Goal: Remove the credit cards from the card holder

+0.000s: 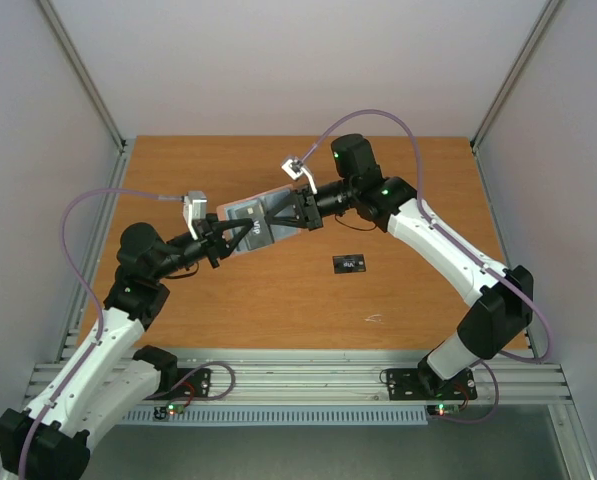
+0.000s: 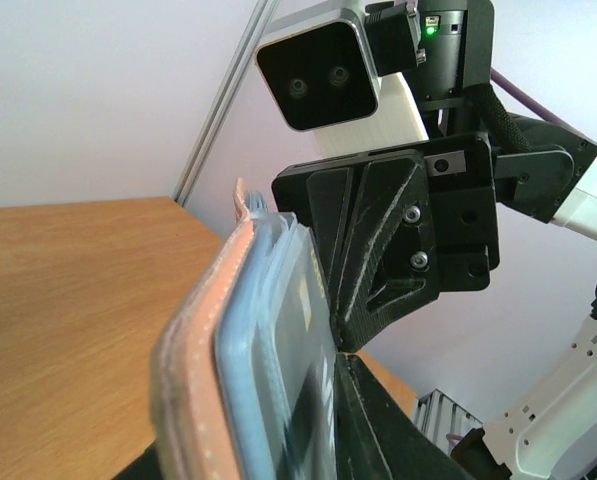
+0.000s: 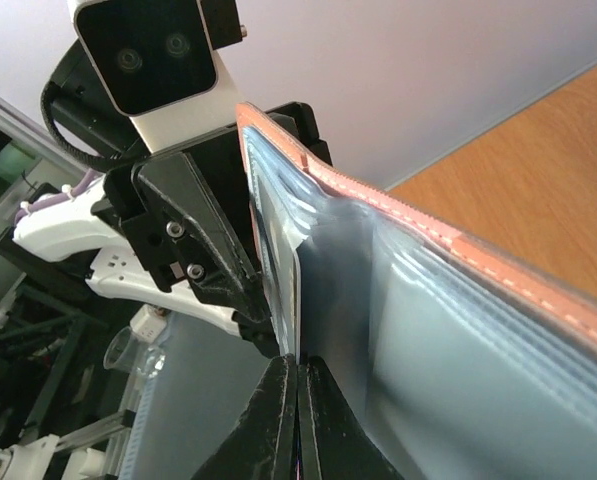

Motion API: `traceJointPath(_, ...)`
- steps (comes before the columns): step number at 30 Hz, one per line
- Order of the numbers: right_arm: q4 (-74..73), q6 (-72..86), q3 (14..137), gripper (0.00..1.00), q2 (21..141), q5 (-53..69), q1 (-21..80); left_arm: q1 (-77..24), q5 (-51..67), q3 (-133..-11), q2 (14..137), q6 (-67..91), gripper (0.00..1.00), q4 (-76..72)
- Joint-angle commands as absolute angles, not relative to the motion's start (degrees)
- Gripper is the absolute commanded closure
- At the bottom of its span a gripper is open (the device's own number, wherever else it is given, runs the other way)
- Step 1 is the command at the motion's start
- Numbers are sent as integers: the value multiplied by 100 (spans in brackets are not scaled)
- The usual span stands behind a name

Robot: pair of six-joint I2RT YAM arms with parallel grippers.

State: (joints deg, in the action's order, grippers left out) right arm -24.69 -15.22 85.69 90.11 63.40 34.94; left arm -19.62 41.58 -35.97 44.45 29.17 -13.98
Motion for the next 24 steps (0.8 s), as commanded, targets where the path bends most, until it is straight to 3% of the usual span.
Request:
traceJointPath(1,-2660,-1745,8590,99,8751,6451,3368,-1978,4225,-3648,4404,2891,78,-1784)
traceJointPath(11,-3046,-2000,8617,99,8632,6407,3139,-1978,4306,-3656,4424,2872,78,-1784)
traceJointPath(18,-3231,-2154,8694,99,8649,6435,3066,-1978,4368,-3665,4437,2848,98,-1790)
traceJointPath(24,-3439,-2289,8701,99,8590,6495,2927,-1980,4392,-3657,4428,2846,100,-1804)
